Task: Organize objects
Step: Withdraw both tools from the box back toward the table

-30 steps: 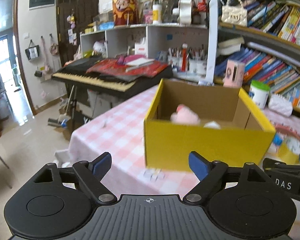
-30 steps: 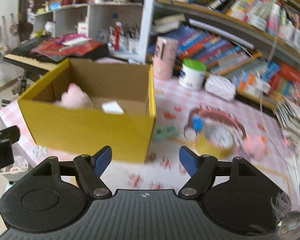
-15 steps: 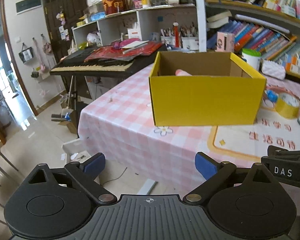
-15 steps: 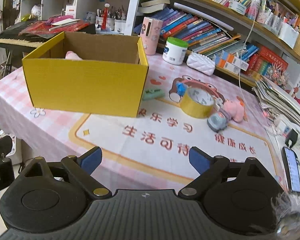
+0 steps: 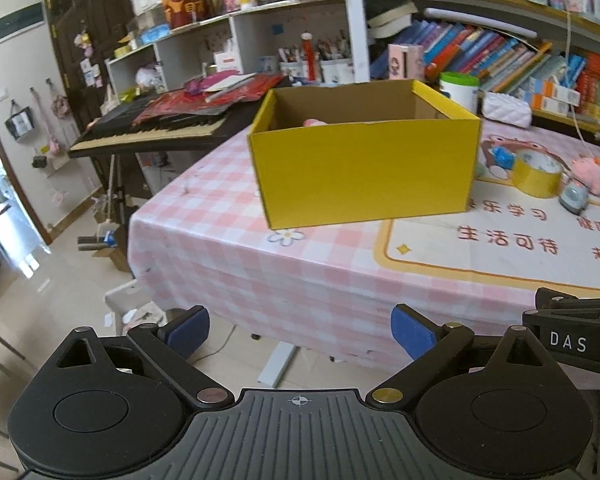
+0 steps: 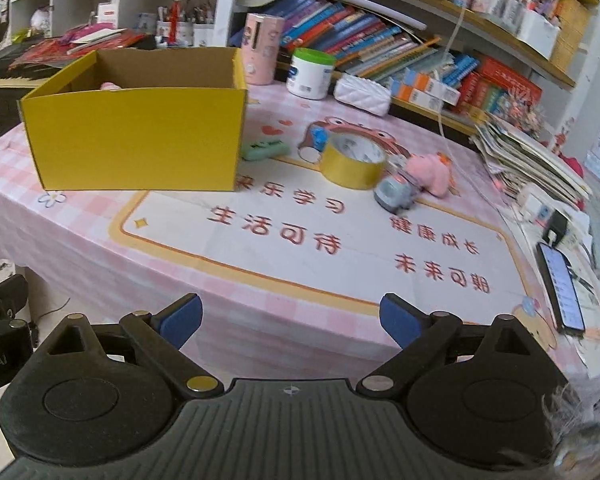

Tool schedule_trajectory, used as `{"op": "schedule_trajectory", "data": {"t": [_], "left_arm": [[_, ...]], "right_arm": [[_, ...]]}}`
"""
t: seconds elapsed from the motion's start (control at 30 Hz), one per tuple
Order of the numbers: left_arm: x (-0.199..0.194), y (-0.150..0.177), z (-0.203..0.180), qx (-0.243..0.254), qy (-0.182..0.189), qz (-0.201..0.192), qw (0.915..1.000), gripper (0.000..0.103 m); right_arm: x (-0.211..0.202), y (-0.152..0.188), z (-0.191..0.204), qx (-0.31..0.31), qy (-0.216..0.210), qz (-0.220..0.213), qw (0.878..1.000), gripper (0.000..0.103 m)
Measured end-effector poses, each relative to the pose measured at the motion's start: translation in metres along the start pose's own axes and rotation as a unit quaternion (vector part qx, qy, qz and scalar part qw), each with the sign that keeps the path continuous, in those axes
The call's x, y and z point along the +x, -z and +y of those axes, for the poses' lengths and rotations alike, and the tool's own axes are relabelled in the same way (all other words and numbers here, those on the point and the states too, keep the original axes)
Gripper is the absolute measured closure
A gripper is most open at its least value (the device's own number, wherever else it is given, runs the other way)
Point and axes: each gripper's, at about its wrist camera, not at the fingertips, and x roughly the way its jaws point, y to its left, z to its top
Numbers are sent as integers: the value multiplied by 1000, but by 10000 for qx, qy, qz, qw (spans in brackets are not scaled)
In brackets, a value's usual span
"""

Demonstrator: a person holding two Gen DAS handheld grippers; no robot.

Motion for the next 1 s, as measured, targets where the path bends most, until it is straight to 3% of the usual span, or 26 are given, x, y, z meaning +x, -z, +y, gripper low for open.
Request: {"op": "schedule_trajectory", "data": {"t": [0.57,1.0], "left_arm": [[12,-17,-67,497,636,13,9967,4],[32,-47,-126,575,697,53,9959,4]], "right_arm": [[15,9,-67,566,599,246,9963,7],[52,-14,-122,689,615,340,9951,6]]}}
